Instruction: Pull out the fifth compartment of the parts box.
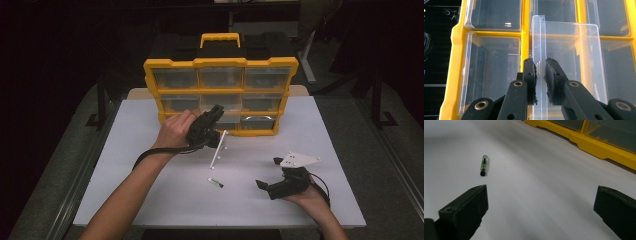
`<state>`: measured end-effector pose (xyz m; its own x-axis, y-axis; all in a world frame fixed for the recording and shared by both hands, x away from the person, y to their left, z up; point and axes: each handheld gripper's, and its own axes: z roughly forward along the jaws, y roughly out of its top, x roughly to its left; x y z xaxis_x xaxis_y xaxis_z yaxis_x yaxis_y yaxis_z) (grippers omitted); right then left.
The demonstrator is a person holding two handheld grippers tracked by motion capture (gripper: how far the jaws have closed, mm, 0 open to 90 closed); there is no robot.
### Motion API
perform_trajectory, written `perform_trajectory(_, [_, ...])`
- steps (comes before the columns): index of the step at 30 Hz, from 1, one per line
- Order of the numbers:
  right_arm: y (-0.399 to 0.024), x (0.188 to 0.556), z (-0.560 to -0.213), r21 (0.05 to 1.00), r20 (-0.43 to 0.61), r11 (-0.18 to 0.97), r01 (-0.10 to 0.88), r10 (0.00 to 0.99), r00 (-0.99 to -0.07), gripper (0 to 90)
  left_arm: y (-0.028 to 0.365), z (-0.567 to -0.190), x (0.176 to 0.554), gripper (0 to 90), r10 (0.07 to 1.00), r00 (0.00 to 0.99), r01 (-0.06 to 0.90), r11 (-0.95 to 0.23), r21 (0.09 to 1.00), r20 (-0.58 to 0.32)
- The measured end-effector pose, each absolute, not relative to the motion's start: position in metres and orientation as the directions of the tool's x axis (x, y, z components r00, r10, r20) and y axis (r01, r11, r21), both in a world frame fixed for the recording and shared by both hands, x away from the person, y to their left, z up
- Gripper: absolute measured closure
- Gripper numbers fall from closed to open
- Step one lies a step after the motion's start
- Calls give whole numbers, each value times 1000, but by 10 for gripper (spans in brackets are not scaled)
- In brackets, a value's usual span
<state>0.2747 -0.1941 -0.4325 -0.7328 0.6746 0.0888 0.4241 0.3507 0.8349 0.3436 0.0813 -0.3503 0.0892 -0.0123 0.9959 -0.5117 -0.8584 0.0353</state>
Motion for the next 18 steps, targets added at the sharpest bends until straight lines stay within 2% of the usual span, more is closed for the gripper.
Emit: perform_trajectory(18, [-194, 275, -433, 834, 91, 350, 426, 675, -733, 0, 85, -351, 332, 794, -11, 84, -525, -850, 35, 996])
